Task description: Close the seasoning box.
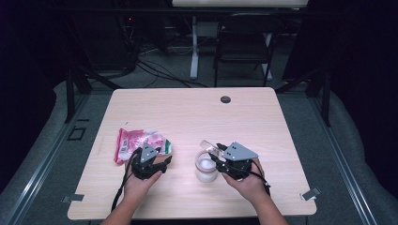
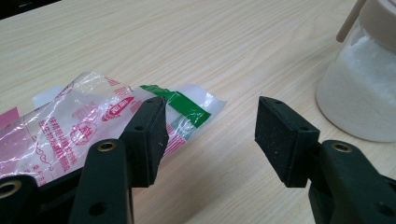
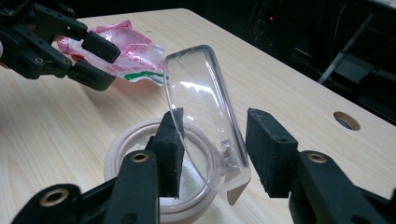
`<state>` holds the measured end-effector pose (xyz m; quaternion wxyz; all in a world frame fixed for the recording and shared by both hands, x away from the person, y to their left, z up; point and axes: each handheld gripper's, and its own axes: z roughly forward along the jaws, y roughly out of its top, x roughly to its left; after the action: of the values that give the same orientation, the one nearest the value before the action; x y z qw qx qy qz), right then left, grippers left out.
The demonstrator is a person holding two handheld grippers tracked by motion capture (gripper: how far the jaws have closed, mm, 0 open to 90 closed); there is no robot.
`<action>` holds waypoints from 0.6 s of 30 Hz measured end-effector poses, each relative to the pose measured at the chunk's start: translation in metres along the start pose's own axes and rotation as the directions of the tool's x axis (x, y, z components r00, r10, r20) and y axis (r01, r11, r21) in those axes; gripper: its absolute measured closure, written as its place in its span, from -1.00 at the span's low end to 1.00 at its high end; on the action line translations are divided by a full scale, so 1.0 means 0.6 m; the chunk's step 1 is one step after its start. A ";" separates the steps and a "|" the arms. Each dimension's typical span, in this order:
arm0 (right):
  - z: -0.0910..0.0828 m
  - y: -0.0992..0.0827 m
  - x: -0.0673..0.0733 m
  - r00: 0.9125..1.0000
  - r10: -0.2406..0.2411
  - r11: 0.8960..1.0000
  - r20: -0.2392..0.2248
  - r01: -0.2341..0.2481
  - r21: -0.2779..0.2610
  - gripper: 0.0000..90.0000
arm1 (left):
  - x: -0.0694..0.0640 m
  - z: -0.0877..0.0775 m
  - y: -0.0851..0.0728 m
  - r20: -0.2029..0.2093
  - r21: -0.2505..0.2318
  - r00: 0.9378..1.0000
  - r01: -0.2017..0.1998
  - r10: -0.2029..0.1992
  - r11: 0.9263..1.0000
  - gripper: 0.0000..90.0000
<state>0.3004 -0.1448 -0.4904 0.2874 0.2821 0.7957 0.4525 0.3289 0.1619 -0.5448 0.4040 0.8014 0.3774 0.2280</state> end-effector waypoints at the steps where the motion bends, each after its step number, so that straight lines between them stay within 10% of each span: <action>1: 0.001 0.000 0.002 1.000 -0.006 1.000 0.000 0.006 0.002 0.26 | 0.000 0.000 0.000 0.001 0.002 1.000 -0.003 0.003 1.000 -0.03; 18: 0.011 -0.001 0.018 0.998 -0.059 0.998 0.006 0.059 0.011 0.12 | -0.001 0.001 0.000 0.000 0.002 1.000 -0.004 0.004 1.000 -0.03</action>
<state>0.2979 -0.1336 -0.4959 0.3017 0.2612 0.8052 0.4387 0.3288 0.1613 -0.5451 0.4026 0.8026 0.3763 0.2285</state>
